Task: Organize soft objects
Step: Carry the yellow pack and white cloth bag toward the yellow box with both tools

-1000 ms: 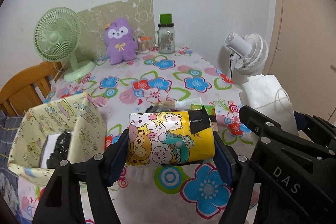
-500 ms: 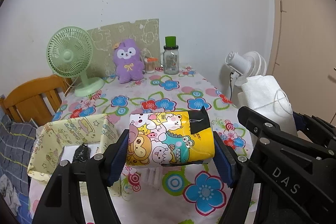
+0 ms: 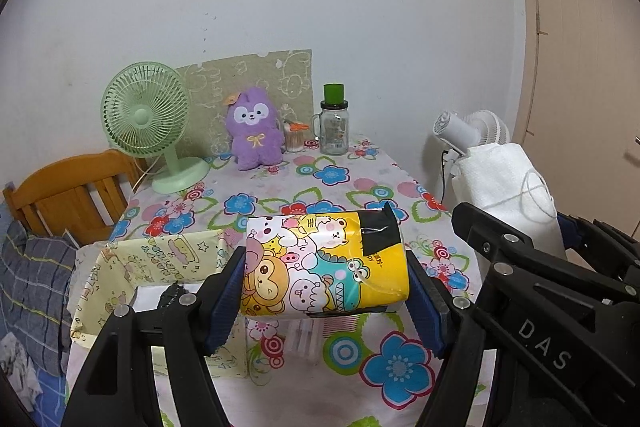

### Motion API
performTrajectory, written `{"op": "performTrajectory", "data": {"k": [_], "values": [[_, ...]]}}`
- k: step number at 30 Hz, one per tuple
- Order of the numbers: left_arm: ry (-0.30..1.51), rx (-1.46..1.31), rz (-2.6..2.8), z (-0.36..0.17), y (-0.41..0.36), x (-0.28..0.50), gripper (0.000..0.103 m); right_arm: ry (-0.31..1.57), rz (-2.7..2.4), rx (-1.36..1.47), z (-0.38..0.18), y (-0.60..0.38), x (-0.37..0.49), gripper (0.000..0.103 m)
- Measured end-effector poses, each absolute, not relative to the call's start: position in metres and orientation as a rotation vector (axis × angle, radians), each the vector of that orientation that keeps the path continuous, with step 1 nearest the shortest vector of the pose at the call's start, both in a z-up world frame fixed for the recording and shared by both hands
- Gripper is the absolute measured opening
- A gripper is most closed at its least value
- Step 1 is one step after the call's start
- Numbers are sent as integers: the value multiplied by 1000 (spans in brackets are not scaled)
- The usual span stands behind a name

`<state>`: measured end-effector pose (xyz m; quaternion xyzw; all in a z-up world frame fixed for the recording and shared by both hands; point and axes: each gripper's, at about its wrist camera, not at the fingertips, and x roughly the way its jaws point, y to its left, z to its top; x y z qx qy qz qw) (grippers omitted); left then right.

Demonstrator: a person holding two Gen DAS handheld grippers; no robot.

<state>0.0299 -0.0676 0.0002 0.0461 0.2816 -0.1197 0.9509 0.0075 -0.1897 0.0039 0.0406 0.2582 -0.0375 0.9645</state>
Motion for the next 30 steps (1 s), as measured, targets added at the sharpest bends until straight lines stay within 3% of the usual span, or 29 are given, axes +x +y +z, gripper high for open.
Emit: {"op": "performTrajectory", "data": {"k": [30], "values": [[607, 67, -106, -23, 53, 66, 75, 576, 26, 19, -14, -68, 61, 58]]}}
